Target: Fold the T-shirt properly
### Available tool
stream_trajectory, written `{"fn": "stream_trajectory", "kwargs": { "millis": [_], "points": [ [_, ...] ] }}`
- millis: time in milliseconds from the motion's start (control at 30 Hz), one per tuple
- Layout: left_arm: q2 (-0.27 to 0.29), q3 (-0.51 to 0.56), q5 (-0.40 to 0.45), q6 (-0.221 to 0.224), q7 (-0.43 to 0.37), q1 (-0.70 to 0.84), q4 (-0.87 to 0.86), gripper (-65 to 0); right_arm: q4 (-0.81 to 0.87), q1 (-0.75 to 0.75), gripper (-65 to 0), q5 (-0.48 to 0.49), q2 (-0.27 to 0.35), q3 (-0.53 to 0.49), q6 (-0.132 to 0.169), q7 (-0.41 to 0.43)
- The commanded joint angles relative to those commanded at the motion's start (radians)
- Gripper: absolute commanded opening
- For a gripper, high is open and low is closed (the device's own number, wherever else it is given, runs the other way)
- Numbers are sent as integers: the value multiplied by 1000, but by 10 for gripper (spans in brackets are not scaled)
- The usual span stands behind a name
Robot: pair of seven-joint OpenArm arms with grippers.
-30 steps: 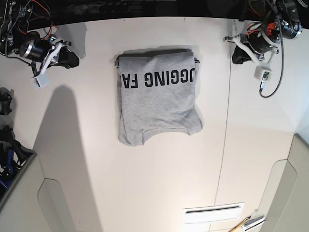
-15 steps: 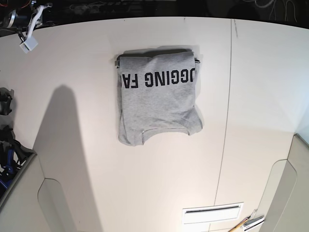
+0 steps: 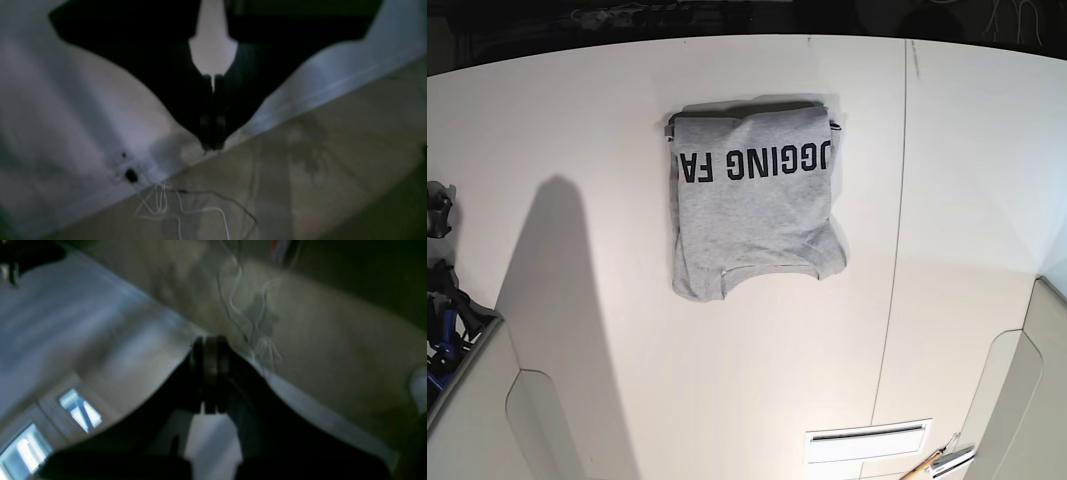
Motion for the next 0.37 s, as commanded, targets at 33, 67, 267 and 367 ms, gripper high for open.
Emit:
{"fn": "stream_trajectory", "kwargs": {
  "millis": [33,67,267,367],
  "points": [
    [5,23,0,2,-47,-31,-51,-650,-39,28,-650,-35,0,-42,-2,5],
    [14,40,0,18,-85,-60,-101,-650,-77,60,-650,-68,0,-82,-8,13],
    [112,62,0,45,-131,-251,-378,-650,-319,287,-650,-167,-21,-258,-98,48],
    [150,62,0,45,-131,-329,-455,-650,-398,391,-650,-195,-50,-298,-134,49]
  ]
}}
